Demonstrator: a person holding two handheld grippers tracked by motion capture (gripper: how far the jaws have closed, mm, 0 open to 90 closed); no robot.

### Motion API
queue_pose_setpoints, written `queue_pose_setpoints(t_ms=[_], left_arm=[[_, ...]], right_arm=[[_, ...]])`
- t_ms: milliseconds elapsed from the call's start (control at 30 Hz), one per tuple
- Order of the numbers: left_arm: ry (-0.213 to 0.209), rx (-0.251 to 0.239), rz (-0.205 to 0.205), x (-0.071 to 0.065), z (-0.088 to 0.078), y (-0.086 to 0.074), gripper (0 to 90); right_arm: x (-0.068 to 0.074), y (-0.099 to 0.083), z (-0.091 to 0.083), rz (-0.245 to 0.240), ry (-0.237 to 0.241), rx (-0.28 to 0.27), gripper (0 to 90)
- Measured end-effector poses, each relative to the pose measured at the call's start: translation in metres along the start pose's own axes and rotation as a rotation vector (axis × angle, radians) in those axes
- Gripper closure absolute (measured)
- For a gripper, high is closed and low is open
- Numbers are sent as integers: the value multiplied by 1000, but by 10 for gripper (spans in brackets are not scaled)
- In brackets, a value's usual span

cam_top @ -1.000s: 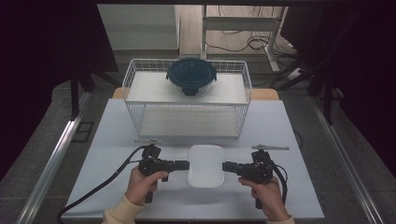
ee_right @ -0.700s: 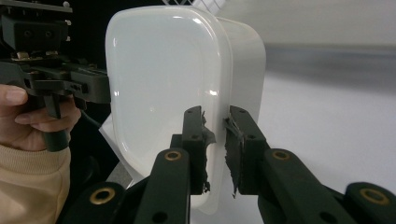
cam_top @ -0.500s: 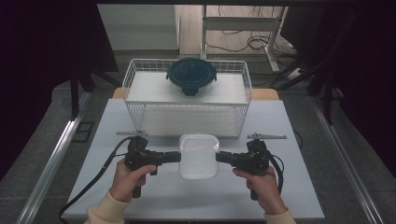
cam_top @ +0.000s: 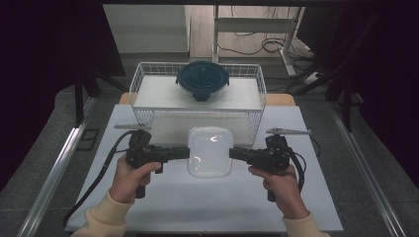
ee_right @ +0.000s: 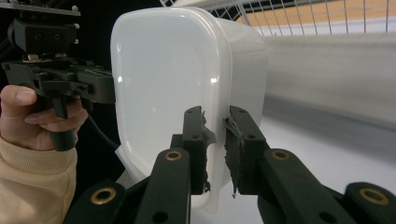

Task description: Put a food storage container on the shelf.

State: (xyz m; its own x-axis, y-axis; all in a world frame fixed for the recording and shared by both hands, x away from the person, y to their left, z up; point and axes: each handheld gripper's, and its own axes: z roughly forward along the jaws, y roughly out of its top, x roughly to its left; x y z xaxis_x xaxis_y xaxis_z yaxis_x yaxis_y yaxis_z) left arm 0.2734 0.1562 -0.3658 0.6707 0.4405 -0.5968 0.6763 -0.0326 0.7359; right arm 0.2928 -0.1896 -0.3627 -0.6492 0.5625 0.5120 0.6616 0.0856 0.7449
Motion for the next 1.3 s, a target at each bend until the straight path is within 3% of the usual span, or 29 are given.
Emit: queue_pose_setpoints(t_ms=[700, 1300], left_arm=[[20, -71, 71, -20, -34, 62, 821], [17, -103, 56, -7, -52, 119, 817]], right_arm=[[35, 73, -7, -95, -5, -41, 786], [52, 141, 1, -121, -26, -27, 791]])
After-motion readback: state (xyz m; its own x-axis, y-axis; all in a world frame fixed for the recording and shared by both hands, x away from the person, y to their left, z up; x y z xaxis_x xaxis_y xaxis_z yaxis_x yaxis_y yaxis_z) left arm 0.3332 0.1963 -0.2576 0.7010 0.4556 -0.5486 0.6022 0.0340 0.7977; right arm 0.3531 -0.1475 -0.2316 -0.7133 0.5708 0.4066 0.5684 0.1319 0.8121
